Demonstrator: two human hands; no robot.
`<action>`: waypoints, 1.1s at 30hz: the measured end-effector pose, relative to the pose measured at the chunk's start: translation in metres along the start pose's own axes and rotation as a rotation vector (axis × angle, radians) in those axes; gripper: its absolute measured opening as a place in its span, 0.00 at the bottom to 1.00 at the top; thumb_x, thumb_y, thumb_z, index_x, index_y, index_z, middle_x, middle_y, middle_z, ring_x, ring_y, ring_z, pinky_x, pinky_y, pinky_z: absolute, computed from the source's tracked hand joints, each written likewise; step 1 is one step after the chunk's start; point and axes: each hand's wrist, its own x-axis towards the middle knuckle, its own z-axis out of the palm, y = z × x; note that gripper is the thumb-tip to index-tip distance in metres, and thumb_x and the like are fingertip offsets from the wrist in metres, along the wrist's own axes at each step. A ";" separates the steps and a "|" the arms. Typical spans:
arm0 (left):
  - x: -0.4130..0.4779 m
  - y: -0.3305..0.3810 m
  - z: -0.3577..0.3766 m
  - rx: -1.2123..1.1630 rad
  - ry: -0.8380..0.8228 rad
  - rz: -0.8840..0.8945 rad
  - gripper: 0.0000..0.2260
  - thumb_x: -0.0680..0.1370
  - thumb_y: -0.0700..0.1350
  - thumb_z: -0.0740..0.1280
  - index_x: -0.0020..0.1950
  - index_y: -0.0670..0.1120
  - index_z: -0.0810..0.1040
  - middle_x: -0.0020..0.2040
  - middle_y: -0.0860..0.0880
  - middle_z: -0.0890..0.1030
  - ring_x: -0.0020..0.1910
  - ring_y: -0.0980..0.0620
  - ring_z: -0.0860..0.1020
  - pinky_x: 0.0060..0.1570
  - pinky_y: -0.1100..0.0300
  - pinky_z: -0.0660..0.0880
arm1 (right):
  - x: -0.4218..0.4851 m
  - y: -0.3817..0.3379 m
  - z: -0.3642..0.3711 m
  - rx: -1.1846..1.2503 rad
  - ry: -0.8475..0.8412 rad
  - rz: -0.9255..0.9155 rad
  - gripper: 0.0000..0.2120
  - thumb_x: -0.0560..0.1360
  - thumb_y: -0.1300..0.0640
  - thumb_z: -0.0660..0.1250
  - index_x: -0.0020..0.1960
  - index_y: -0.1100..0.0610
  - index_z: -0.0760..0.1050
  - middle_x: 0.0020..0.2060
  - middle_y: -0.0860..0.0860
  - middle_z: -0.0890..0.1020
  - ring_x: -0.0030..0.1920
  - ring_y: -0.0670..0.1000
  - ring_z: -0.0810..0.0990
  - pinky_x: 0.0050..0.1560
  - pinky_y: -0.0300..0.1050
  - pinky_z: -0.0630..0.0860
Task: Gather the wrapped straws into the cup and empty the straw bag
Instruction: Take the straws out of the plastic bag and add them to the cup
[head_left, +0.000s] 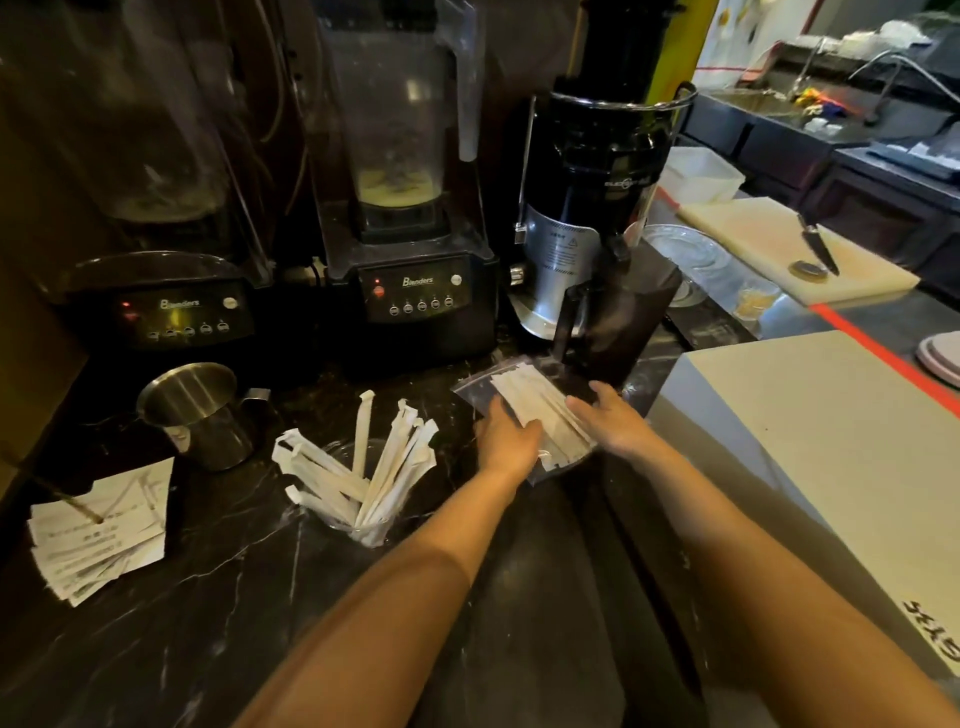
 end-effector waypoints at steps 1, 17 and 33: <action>0.006 -0.005 0.000 -0.023 0.035 -0.047 0.27 0.75 0.43 0.63 0.72 0.46 0.57 0.70 0.40 0.65 0.68 0.40 0.67 0.65 0.48 0.68 | 0.004 0.004 0.001 -0.013 0.005 0.021 0.30 0.77 0.47 0.56 0.73 0.60 0.52 0.72 0.61 0.63 0.71 0.59 0.64 0.68 0.50 0.62; 0.076 -0.021 0.012 -0.328 0.055 -0.337 0.24 0.75 0.37 0.63 0.69 0.40 0.58 0.53 0.38 0.77 0.49 0.41 0.79 0.48 0.50 0.76 | 0.067 0.018 0.018 -0.060 0.031 0.182 0.22 0.73 0.54 0.66 0.63 0.60 0.65 0.59 0.58 0.75 0.59 0.57 0.74 0.53 0.47 0.72; 0.034 -0.024 -0.006 -0.179 0.040 -0.002 0.10 0.72 0.34 0.65 0.49 0.45 0.69 0.41 0.46 0.76 0.39 0.50 0.76 0.37 0.63 0.73 | 0.026 0.023 0.008 0.280 -0.078 0.135 0.12 0.71 0.63 0.68 0.53 0.63 0.71 0.57 0.60 0.77 0.54 0.55 0.77 0.50 0.46 0.75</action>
